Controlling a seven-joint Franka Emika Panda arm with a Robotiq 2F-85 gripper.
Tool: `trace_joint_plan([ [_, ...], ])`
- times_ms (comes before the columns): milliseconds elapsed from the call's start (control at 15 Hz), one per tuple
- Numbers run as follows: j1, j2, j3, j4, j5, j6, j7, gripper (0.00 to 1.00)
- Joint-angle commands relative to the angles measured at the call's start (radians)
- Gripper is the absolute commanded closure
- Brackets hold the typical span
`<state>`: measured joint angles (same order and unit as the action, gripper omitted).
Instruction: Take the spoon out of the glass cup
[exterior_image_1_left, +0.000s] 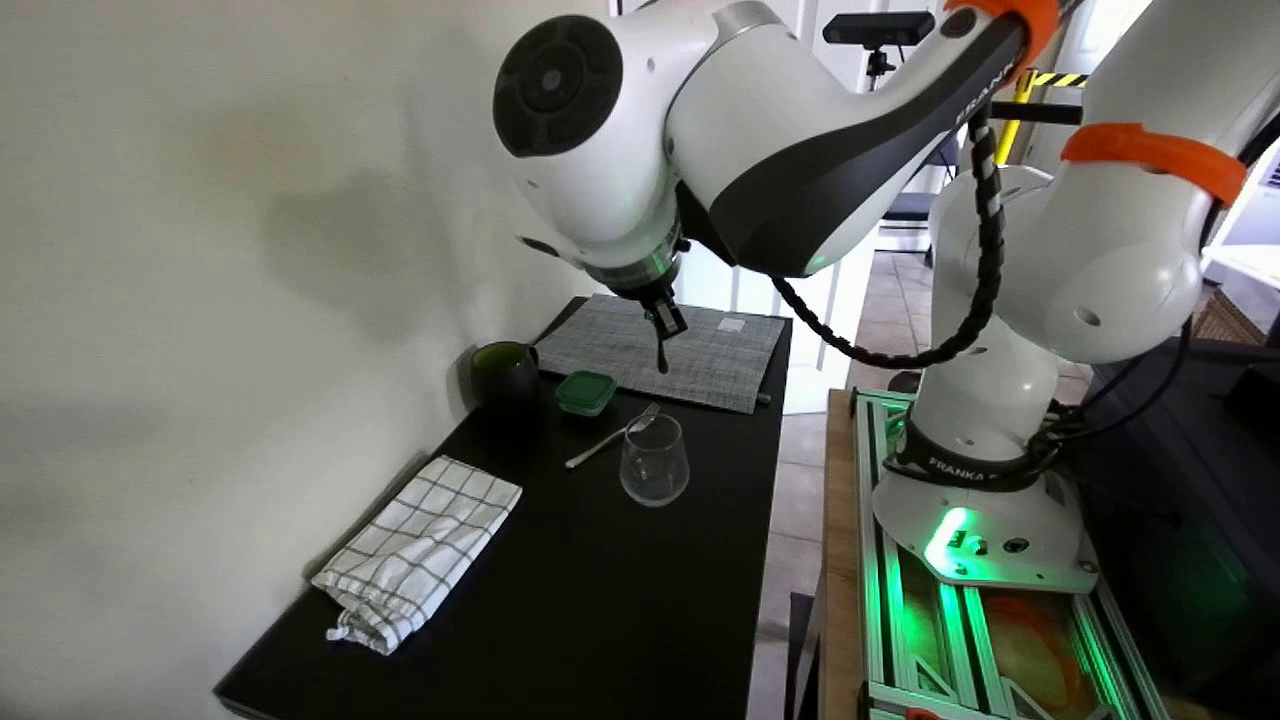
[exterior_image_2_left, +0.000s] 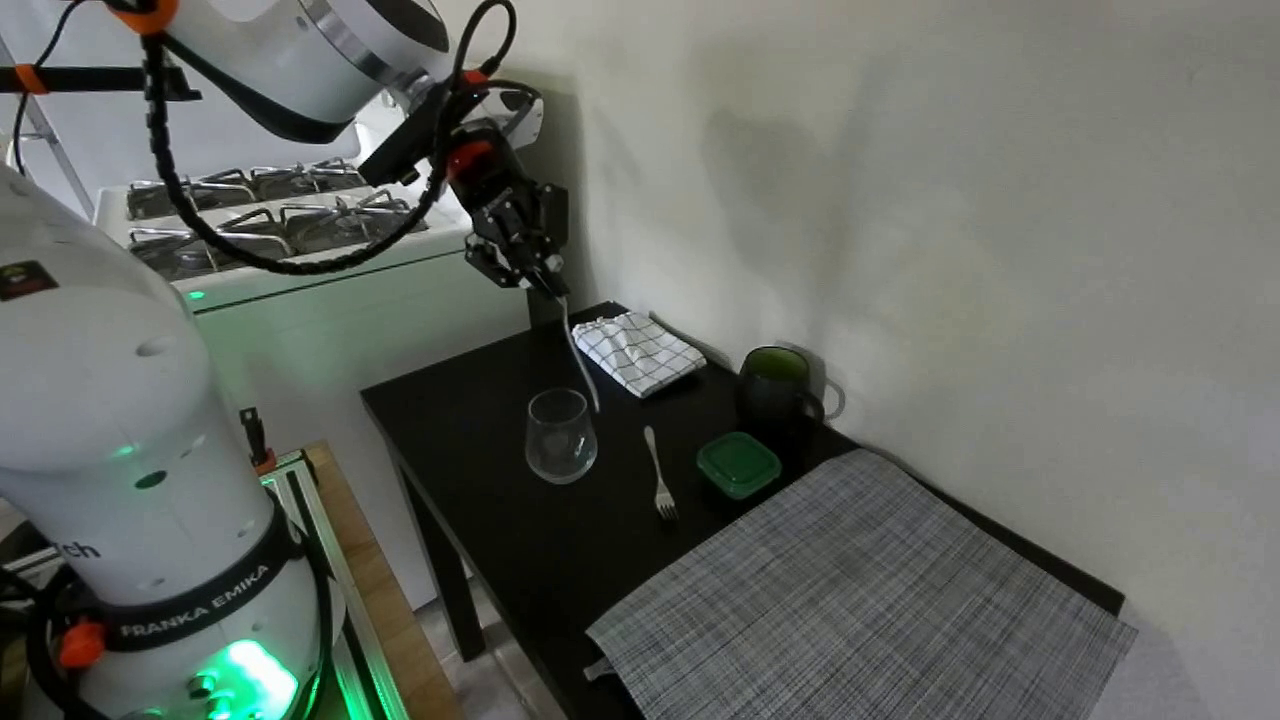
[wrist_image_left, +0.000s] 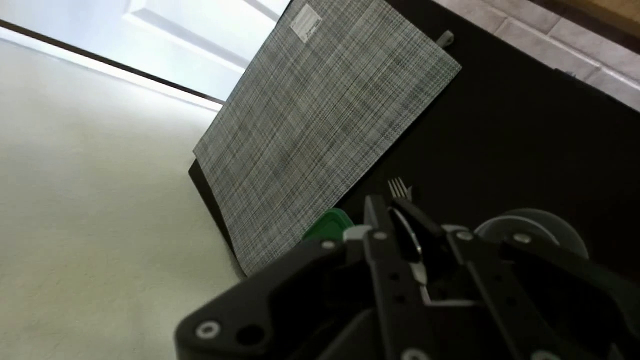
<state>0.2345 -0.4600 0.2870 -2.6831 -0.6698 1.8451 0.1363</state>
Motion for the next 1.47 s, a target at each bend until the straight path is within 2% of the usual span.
trace_joint_plan([
  [0, -0.019, 0.07, -0.043, -0.017, -0.057, 0.044, -0.028, 0.97],
  [333, -0.046, 0.144, -0.1, -0.026, -0.112, 0.181, -0.04, 0.97],
  [733, -0.079, 0.254, -0.14, -0.003, -0.112, 0.385, -0.086, 0.97],
  [1067, -0.106, 0.344, -0.147, 0.028, -0.125, 0.433, -0.11, 0.97],
  [1400, -0.105, 0.426, -0.144, 0.077, -0.132, 0.433, -0.129, 0.97],
])
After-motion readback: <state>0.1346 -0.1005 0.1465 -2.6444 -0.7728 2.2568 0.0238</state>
